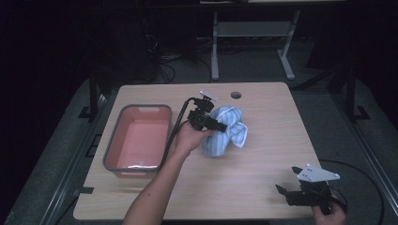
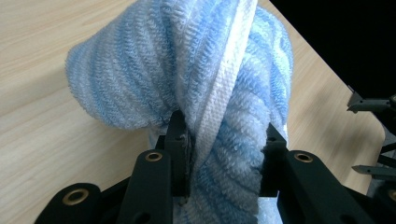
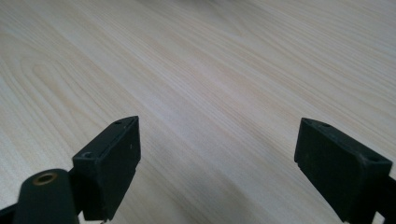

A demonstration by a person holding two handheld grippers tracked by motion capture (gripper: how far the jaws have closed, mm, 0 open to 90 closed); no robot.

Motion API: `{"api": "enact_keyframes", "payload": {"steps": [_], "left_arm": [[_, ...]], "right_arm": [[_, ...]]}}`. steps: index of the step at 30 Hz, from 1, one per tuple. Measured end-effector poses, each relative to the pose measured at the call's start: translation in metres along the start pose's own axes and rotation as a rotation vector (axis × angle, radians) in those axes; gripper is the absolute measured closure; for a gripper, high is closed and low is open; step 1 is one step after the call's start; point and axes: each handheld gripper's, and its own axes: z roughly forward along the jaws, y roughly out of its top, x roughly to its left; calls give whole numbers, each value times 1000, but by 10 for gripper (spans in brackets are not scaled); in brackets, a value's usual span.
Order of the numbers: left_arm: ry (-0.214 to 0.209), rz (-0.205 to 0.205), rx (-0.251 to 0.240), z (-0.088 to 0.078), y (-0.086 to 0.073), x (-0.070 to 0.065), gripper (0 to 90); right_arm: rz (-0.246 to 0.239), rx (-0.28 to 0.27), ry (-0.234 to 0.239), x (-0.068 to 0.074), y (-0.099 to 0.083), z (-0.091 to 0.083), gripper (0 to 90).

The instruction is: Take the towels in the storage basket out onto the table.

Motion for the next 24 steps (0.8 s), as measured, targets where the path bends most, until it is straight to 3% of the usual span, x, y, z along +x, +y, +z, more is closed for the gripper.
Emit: {"api": "enact_keyframes", "payload": {"steps": [7,16,24], "left_arm": [[-12,-2,1,10,-1,-1,654],[-5,-49,0,26,-9,4,646],[-10,-67,0,39,-12,4,644]], "right_arm": [[0,8,-3,1,0,1,139],[-11,15,0,1,2,4,139],[-6,15,-2,-1,2,5,139]]}}
